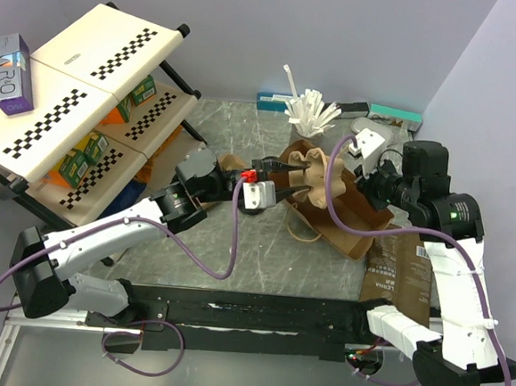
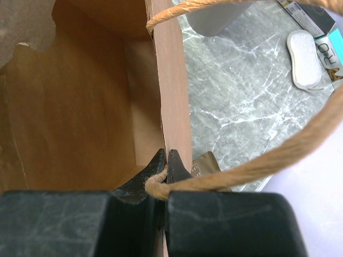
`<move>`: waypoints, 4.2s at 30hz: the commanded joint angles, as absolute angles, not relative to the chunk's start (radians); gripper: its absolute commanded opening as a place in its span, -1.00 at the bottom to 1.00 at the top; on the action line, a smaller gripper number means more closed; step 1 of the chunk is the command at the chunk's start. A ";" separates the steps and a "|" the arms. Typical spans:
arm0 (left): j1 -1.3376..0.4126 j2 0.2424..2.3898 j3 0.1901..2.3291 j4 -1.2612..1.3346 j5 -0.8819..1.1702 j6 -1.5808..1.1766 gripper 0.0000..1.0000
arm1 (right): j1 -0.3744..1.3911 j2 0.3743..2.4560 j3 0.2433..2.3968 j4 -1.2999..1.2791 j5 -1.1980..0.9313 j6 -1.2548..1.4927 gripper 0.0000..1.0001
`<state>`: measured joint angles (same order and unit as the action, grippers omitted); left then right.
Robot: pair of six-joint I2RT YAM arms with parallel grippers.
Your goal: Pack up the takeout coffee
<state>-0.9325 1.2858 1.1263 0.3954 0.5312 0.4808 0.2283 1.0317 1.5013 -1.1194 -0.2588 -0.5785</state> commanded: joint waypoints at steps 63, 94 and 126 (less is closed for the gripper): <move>-1.235 1.971 2.154 -0.965 0.112 1.063 -0.99 | 0.360 0.839 1.394 -1.201 -0.291 -0.775 -1.00; -1.279 1.905 1.755 -0.512 -0.236 0.746 -0.99 | 0.360 0.816 1.362 -1.206 -0.336 -0.614 -1.00; -1.296 1.999 1.741 -0.535 -0.311 0.764 -0.99 | 0.348 0.825 1.391 -1.134 -0.258 -0.568 -1.00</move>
<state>-1.2884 1.9682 1.6962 -0.5354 -0.2699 0.7601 0.3496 0.8501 1.3560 -1.1389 -0.2344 -0.5739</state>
